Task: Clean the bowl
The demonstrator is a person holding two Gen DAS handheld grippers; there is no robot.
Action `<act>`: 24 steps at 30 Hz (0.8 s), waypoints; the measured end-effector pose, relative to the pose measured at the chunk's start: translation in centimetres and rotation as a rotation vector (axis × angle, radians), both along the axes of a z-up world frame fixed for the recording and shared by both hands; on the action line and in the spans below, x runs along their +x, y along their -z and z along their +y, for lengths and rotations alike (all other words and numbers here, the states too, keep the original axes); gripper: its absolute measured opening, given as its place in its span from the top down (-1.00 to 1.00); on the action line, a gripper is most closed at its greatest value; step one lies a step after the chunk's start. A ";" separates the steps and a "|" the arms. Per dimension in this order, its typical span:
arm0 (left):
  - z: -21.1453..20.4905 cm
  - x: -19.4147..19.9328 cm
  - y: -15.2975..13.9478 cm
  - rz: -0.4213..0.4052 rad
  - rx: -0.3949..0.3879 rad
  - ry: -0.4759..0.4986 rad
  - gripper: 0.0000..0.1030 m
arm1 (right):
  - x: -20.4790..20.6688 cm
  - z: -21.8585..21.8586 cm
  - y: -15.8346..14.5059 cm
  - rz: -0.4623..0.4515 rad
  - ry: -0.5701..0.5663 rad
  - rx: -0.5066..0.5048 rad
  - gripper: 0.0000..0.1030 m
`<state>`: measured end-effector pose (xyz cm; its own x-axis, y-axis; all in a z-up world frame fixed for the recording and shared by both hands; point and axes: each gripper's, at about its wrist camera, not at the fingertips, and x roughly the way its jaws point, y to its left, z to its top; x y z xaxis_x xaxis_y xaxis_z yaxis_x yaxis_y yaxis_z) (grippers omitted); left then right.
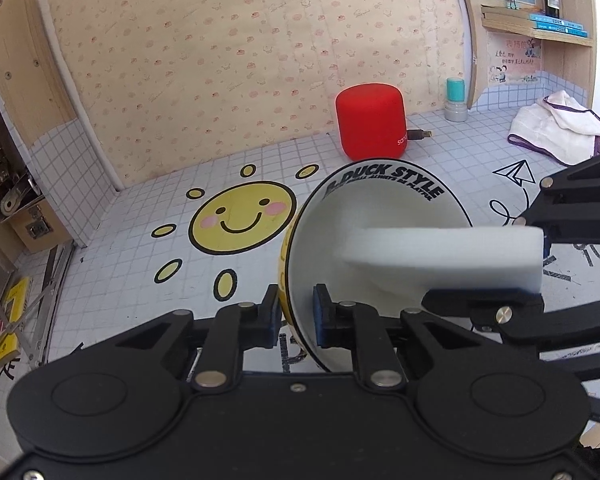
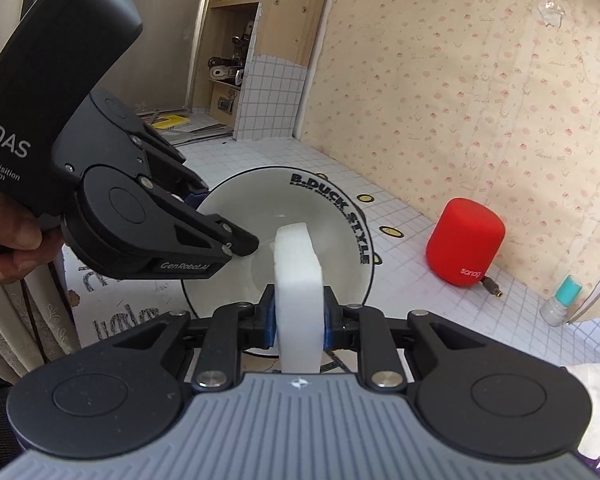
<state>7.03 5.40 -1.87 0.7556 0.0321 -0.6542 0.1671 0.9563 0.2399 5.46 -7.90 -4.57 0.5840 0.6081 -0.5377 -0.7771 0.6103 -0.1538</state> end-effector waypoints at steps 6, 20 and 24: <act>-0.1 0.4 -0.1 0.007 0.020 0.044 0.65 | 0.2 0.0 0.0 0.073 -0.030 0.057 0.55; -0.6 0.1 0.1 -0.006 0.055 0.057 0.64 | 0.7 -0.9 -0.4 0.026 0.077 0.043 0.54; -0.7 -0.1 0.1 -0.008 0.060 0.053 0.64 | 0.7 -0.8 -0.1 0.041 0.069 0.060 0.53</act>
